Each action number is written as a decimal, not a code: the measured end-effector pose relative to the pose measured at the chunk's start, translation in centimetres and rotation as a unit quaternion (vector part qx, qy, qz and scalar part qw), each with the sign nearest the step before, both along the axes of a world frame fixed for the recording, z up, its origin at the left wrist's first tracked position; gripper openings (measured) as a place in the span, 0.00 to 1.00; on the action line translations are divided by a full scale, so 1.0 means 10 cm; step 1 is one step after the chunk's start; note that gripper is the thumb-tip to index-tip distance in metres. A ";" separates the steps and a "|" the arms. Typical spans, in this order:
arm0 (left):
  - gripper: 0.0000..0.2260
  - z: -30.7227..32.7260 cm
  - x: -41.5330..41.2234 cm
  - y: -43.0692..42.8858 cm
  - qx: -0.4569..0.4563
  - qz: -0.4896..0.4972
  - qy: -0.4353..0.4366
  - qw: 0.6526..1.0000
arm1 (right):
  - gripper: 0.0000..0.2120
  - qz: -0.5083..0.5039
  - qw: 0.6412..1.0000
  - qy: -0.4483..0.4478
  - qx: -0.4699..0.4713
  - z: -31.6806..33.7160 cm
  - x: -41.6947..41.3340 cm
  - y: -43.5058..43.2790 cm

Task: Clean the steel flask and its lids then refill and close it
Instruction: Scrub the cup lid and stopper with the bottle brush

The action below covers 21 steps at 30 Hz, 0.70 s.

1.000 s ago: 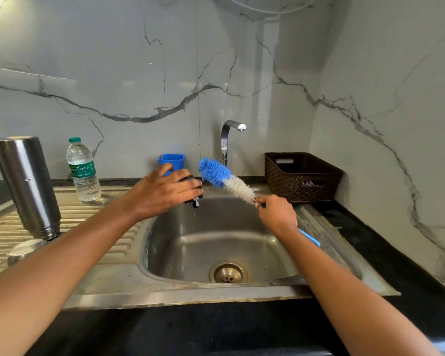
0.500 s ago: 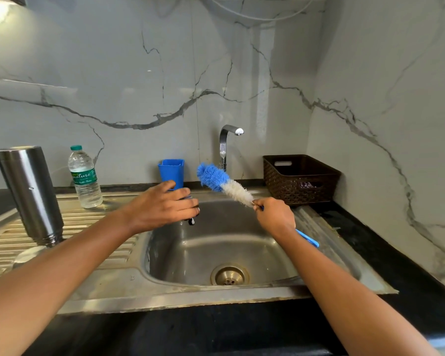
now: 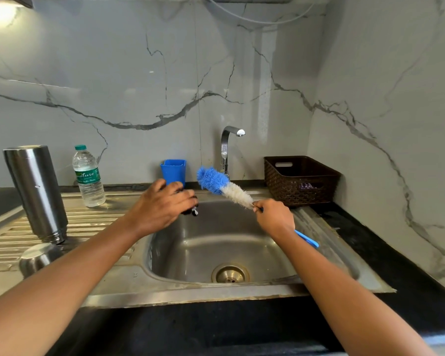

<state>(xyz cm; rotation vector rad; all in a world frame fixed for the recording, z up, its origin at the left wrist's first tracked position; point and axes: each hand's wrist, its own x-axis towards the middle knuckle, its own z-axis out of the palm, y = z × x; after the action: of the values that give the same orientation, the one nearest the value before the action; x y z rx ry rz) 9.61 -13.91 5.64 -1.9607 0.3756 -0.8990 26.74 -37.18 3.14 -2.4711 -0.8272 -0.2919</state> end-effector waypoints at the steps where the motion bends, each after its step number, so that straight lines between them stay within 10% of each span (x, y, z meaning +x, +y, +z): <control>1: 0.14 0.00 0.00 -0.02 0.000 -0.018 0.008 1.000 | 0.14 0.000 1.000 -0.001 -0.001 0.00 0.00 0.00; 3: 0.16 -0.01 0.01 -0.08 0.009 -0.018 0.061 0.998 | 0.14 -0.001 1.000 0.000 -0.004 -0.01 0.00 0.00; 6: 0.22 0.04 -0.02 -0.16 -0.302 0.093 0.009 0.949 | 0.14 0.002 1.000 0.001 -0.002 -0.01 0.00 0.01; 9: 0.24 0.10 -0.09 -0.18 -0.664 0.103 -0.039 0.739 | 0.14 0.009 1.000 0.017 0.006 -0.01 -0.01 0.03; 12: 0.21 0.11 -0.26 -0.09 -0.830 0.023 -0.050 0.555 | 0.14 0.019 0.999 0.032 0.016 -0.02 -0.05 0.04; 21: 0.34 -0.02 -1.43 0.31 -0.786 0.167 0.016 0.595 | 0.13 0.046 0.998 0.041 0.003 -0.07 -0.20 0.18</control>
<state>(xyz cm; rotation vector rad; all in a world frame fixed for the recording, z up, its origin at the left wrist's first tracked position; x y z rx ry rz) -4.71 -10.80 5.39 -3.3844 -1.2586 -0.9694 24.70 -35.39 2.43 -2.4126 -0.9015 -0.1590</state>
